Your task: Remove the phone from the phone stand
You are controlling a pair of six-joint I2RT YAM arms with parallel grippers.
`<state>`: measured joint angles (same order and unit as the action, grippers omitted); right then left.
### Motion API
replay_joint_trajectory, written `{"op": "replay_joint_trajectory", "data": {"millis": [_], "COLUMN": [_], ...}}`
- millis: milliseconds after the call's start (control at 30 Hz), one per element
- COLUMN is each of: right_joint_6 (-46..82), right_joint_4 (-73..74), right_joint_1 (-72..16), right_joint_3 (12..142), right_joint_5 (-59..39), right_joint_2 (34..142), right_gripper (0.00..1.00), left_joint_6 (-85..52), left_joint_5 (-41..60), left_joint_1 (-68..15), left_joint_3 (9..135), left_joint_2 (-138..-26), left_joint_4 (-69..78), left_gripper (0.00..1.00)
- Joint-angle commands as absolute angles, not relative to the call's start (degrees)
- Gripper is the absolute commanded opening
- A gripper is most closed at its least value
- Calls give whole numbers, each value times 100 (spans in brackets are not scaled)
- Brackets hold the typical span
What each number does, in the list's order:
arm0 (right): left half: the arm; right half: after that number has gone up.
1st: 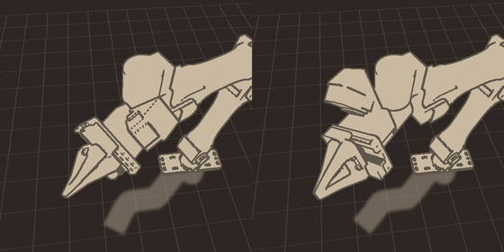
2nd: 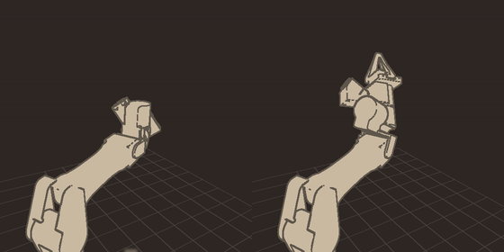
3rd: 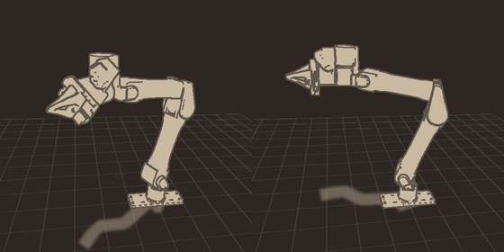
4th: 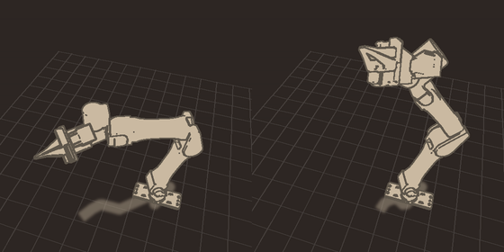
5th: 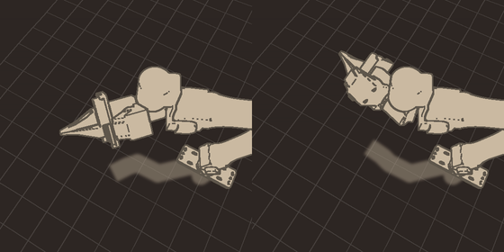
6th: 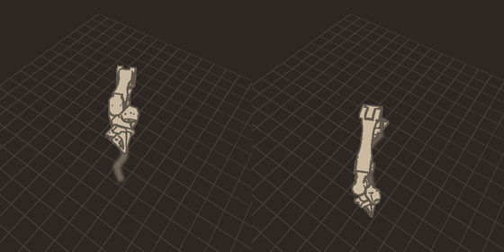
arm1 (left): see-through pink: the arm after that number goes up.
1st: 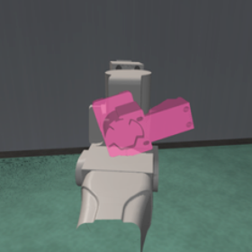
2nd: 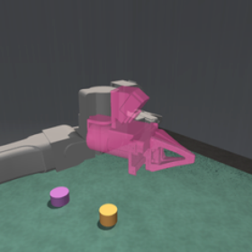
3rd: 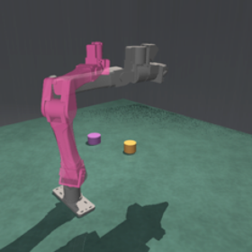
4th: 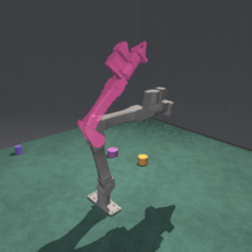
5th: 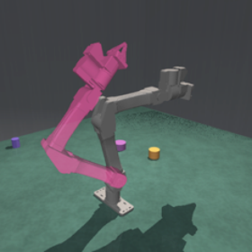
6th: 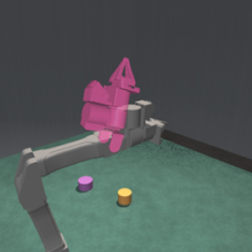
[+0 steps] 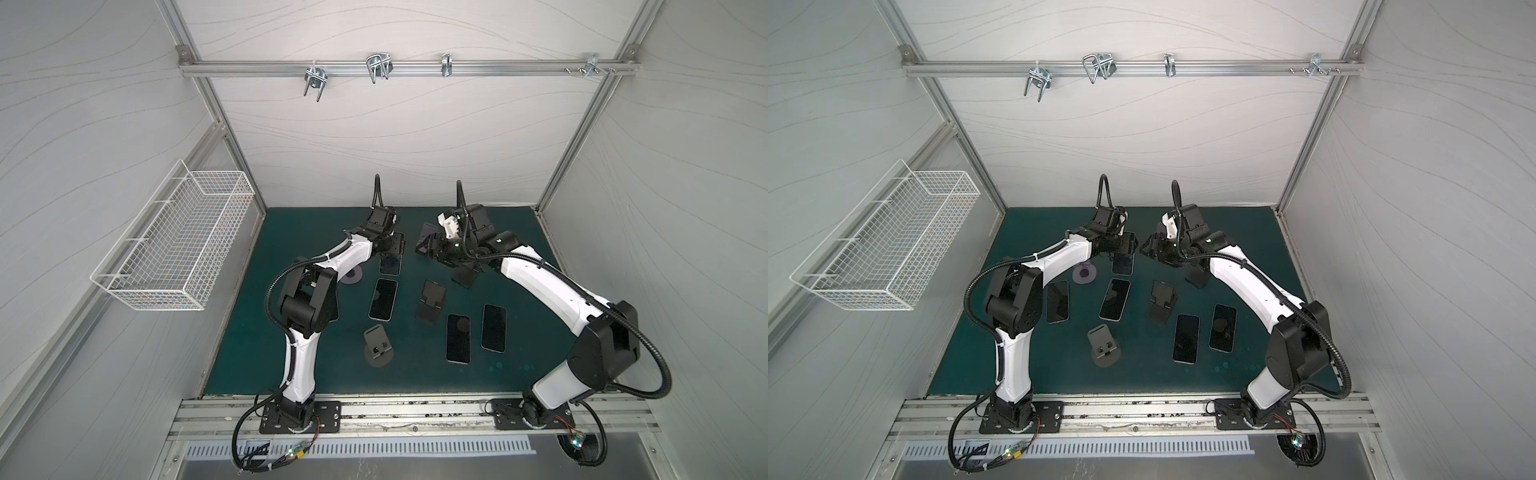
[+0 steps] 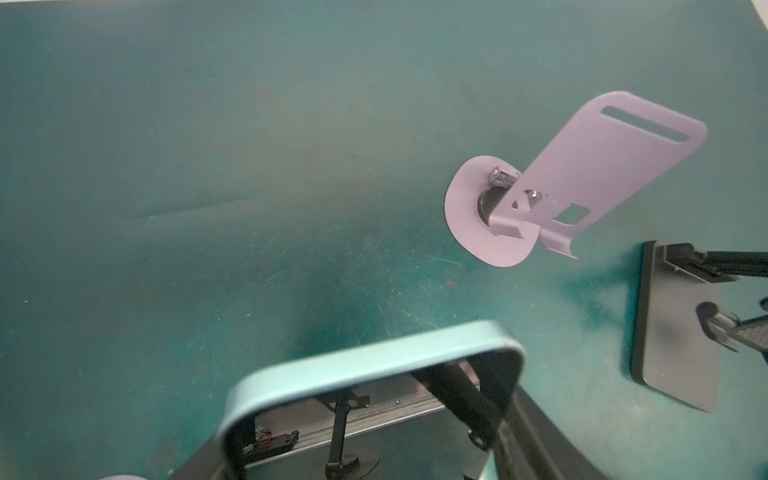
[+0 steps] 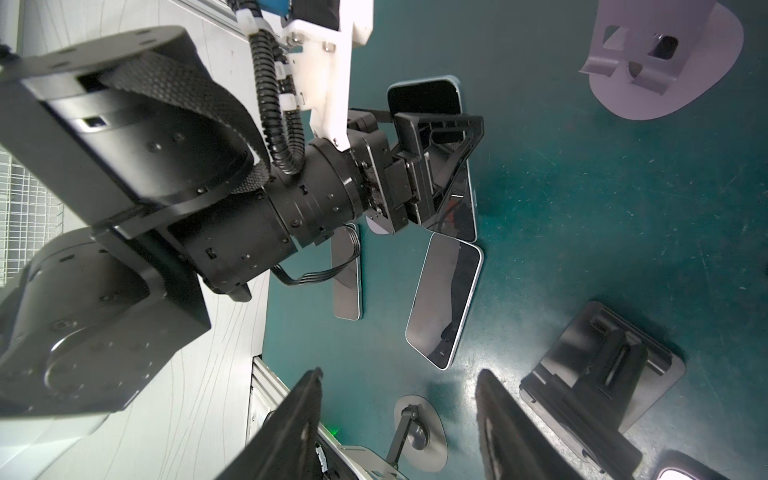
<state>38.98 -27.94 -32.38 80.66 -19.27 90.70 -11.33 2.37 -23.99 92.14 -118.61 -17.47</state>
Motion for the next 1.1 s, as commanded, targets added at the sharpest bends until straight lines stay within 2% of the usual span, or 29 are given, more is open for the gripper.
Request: {"op": "replay_joint_trajectory", "data": {"millis": [0, 1067], "right_joint_6": [3820, 3587], "right_joint_4": [-2839, -3123], "right_joint_1": [-3207, -2953], "right_joint_3": [8237, 8730], "right_joint_5": [-2068, -2667], "right_joint_2": [9197, 10081], "right_gripper": [61, 61], "left_joint_6": [-1196, -1326], "left_joint_5": [307, 369], "left_joint_1": [-2360, -2195], "left_joint_3": [9588, 10352], "left_joint_2": [-11938, -12781], "left_joint_4": [-1495, -1652], "left_gripper": [56, 56]}}
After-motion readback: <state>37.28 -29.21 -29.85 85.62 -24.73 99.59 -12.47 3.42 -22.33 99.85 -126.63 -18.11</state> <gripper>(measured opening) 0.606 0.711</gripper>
